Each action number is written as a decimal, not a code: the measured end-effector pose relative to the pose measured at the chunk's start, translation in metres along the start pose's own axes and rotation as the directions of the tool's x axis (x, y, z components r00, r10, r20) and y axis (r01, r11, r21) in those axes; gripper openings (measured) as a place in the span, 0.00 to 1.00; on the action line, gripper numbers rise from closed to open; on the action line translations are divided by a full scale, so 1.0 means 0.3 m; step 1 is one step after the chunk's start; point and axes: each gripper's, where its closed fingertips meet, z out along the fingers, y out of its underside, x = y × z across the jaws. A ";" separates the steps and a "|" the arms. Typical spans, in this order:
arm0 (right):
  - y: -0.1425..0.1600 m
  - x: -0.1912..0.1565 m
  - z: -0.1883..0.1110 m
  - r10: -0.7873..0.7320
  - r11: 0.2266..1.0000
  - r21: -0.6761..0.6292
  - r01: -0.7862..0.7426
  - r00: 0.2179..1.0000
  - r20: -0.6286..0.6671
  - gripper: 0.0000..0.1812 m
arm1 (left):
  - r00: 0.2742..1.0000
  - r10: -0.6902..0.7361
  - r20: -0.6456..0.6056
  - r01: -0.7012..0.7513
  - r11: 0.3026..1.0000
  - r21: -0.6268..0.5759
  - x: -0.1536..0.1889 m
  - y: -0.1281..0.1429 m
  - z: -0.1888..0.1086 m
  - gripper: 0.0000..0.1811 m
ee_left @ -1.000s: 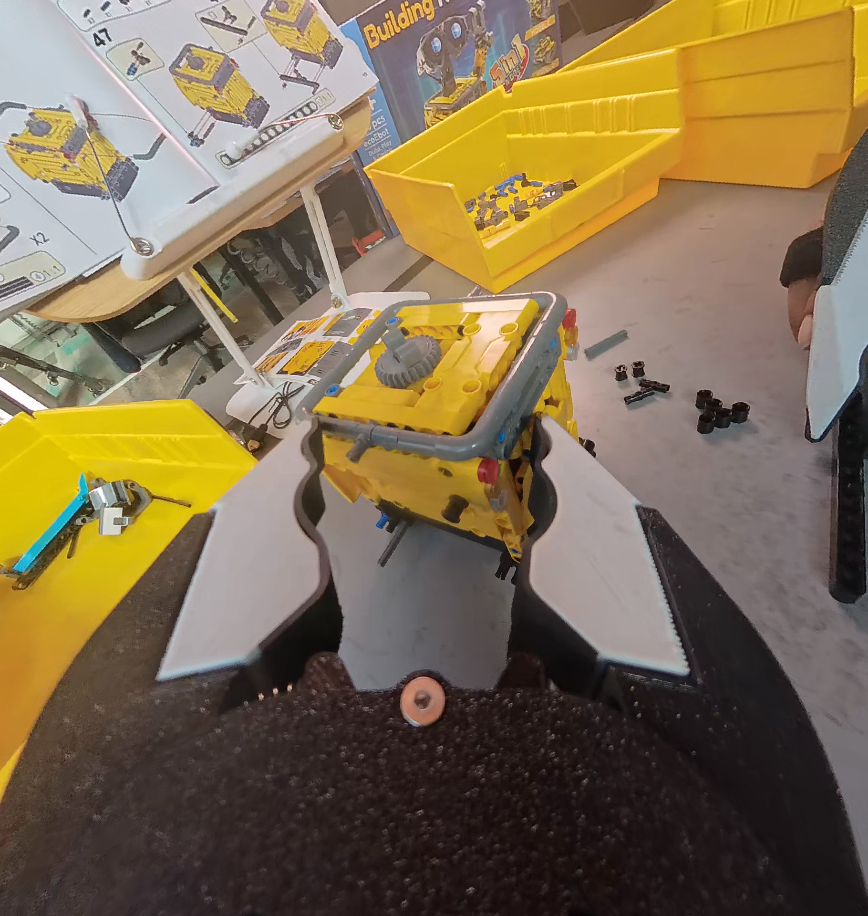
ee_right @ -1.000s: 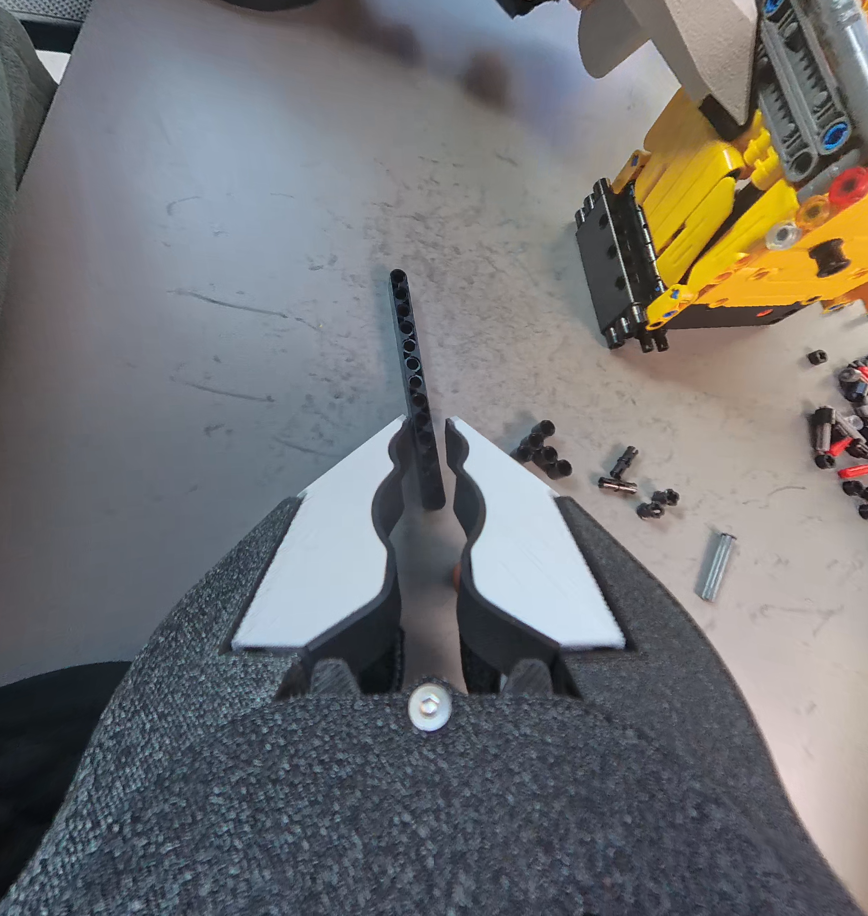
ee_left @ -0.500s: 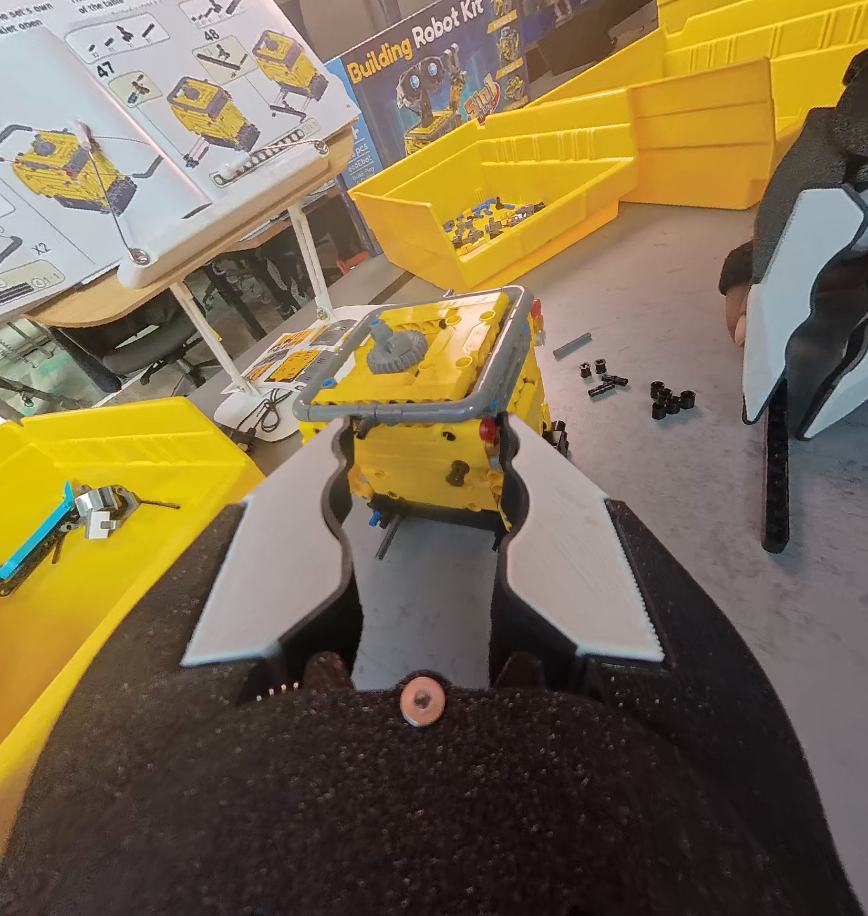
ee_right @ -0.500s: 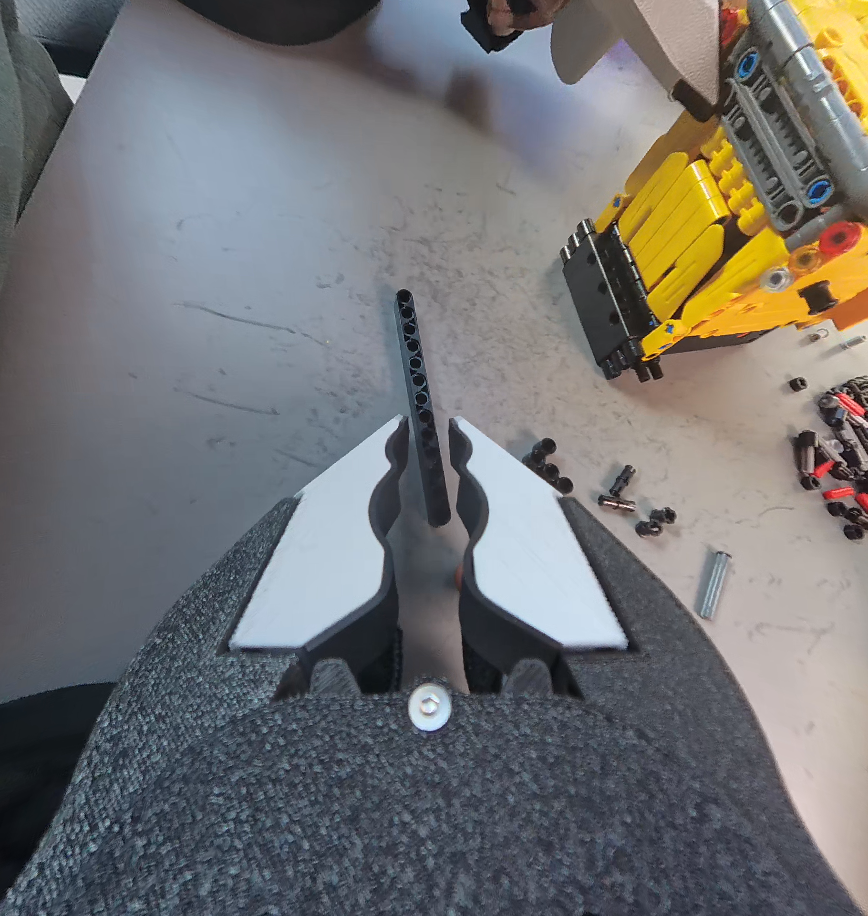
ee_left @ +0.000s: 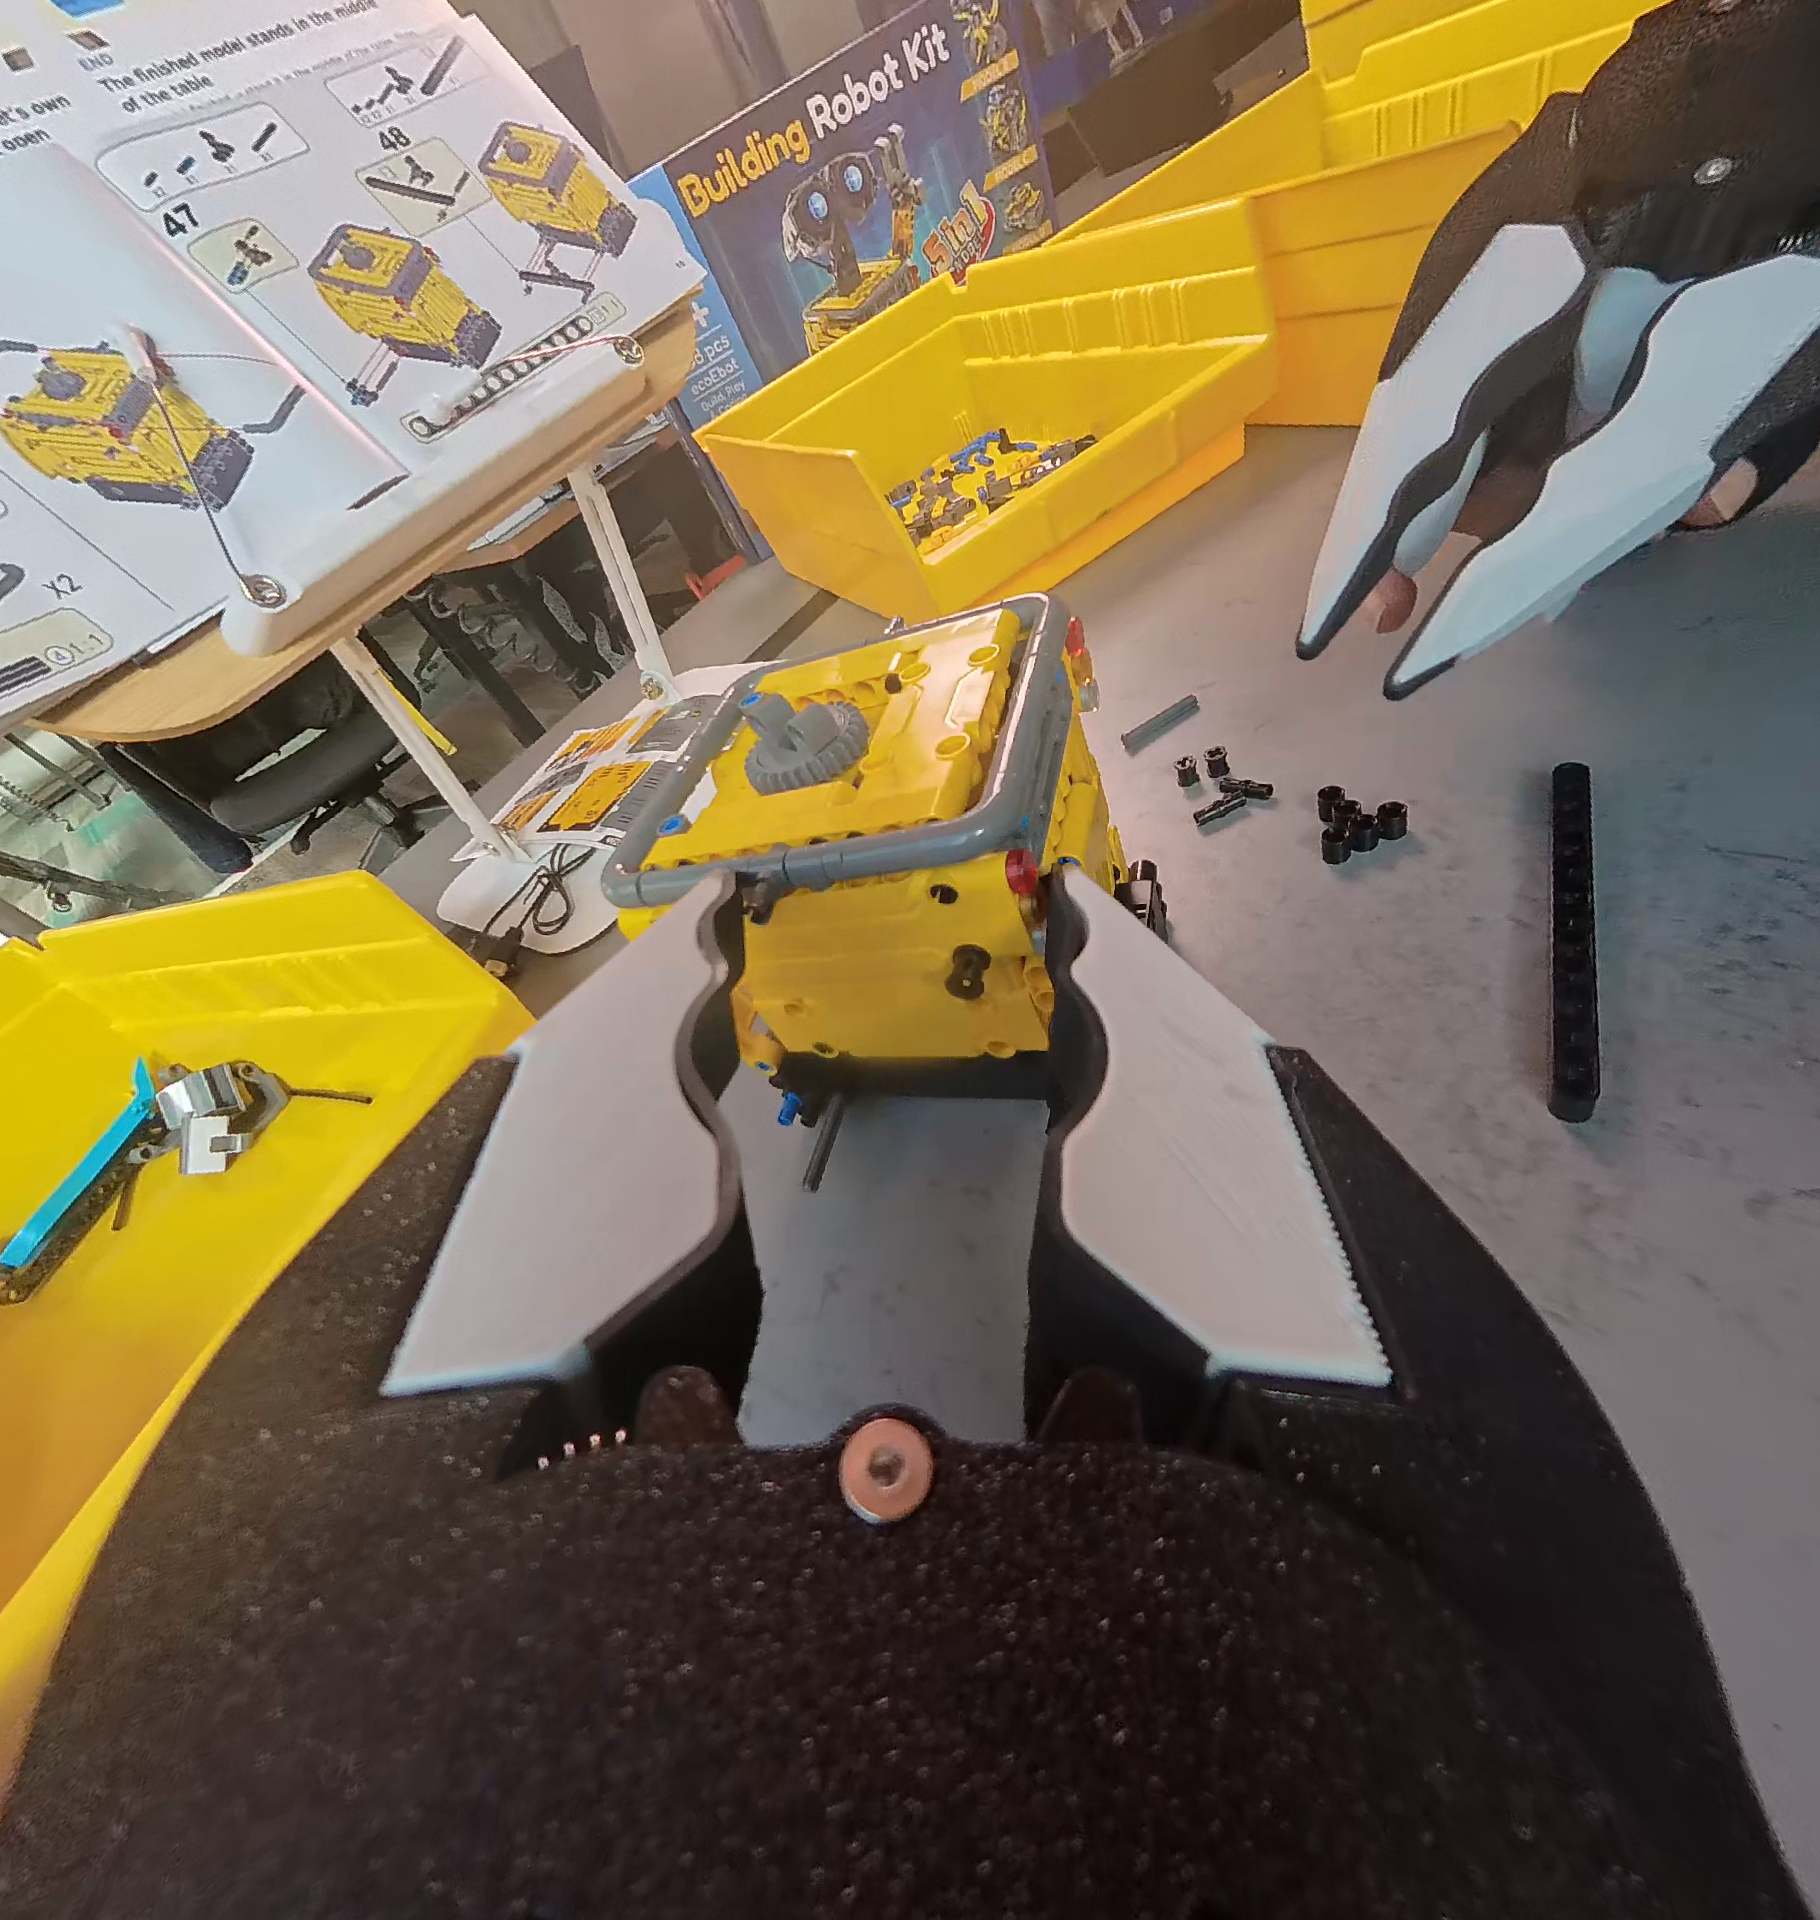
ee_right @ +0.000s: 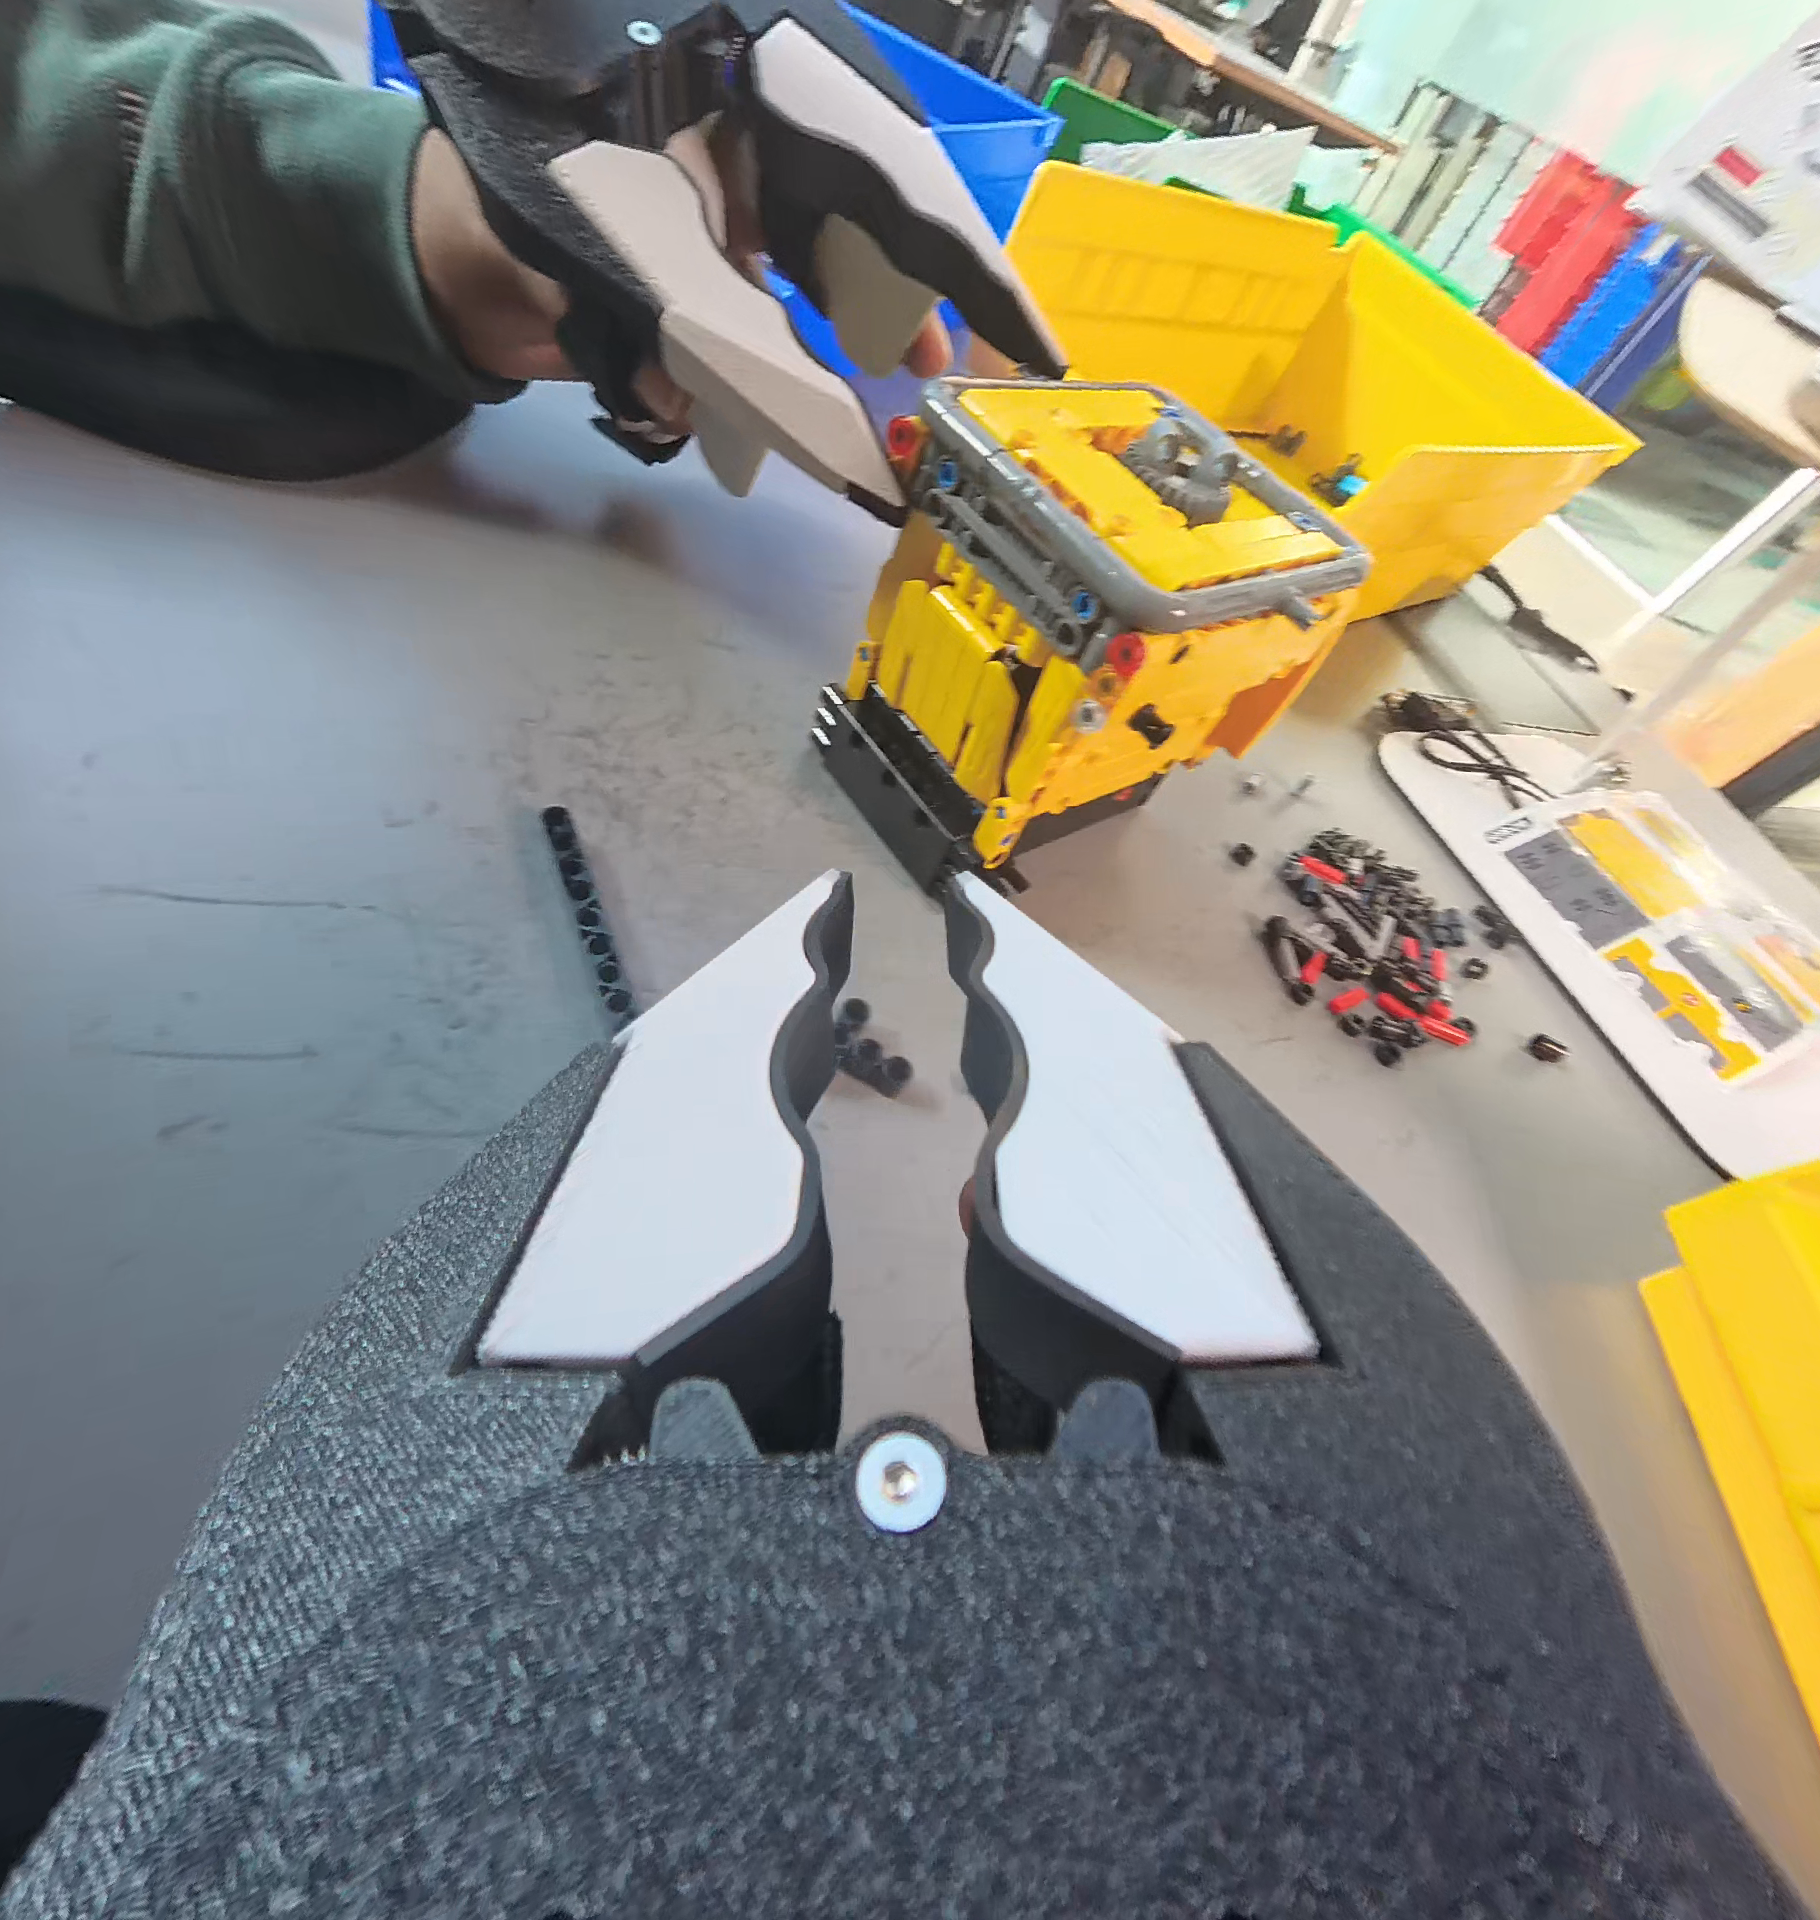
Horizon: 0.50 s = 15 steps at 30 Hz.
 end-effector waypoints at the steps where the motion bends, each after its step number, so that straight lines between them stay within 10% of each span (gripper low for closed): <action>1: -0.001 0.014 -0.003 -0.002 1.000 0.005 0.002 1.000 -0.022 0.10 | 1.000 -0.001 -0.002 0.001 1.000 0.001 0.001 -0.001 -0.001 0.32; 15: 0.031 0.128 -0.033 -0.010 1.000 -0.021 0.006 0.980 -0.197 0.09 | 0.985 -0.170 0.037 0.166 0.981 0.106 -0.082 -0.051 -0.047 0.30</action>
